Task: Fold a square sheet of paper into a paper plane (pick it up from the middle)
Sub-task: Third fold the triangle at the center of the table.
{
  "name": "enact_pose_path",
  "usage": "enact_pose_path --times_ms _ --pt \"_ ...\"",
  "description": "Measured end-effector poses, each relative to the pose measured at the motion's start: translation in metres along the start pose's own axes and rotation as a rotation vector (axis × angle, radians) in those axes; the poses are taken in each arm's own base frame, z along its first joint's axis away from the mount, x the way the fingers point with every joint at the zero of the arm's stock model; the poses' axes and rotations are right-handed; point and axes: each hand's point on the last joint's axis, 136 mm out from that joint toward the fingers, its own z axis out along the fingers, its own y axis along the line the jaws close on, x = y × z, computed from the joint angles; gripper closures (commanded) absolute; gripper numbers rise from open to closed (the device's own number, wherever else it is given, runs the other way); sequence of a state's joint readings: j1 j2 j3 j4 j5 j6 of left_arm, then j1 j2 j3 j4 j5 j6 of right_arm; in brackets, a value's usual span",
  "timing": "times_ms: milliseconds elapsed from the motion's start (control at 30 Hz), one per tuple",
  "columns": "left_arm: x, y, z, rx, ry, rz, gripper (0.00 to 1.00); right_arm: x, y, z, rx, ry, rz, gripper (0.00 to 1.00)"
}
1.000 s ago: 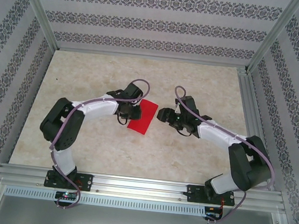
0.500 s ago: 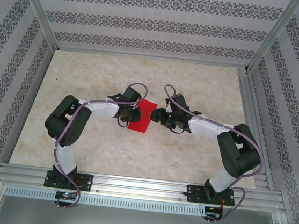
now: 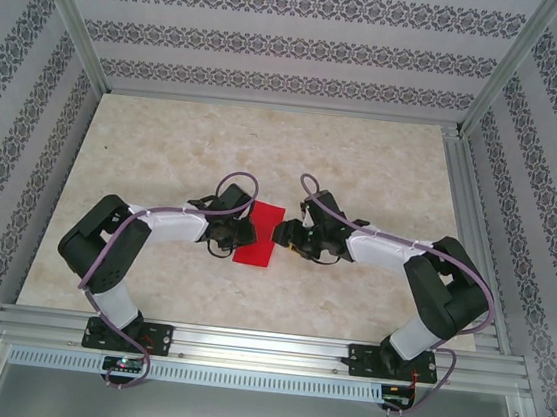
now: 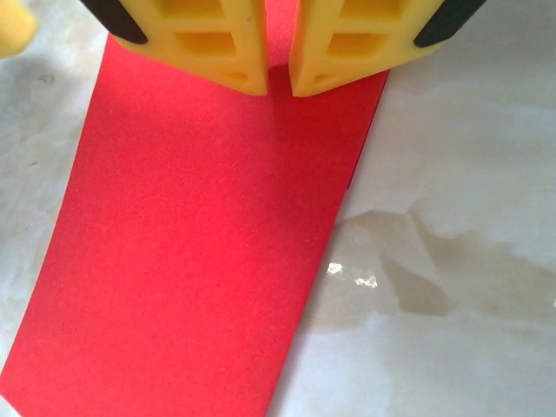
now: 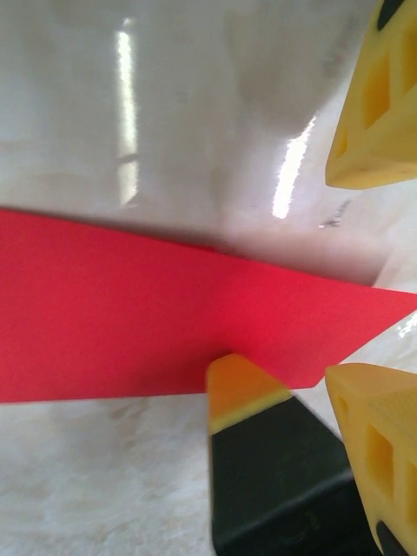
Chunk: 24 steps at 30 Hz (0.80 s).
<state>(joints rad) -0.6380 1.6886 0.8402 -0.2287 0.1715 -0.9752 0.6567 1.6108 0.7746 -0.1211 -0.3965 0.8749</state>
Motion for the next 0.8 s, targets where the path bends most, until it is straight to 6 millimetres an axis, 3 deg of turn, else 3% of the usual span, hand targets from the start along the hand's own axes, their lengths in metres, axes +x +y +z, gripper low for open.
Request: enact_pose_path --times_ms 133,333,600,800 --pt "0.000 0.000 0.000 0.006 -0.004 -0.017 0.83 0.019 0.004 0.006 -0.001 0.038 0.037 0.50" --pt "0.000 0.000 0.000 0.009 -0.006 -0.024 0.83 0.031 0.020 0.013 -0.044 0.061 0.046 0.58" --pt "0.000 -0.001 0.000 0.011 -0.007 -0.023 0.83 0.036 0.012 0.024 -0.024 0.087 0.073 0.59" --pt "-0.001 -0.001 -0.001 0.013 -0.008 -0.023 0.81 0.039 0.012 0.032 -0.023 0.114 0.076 0.81"
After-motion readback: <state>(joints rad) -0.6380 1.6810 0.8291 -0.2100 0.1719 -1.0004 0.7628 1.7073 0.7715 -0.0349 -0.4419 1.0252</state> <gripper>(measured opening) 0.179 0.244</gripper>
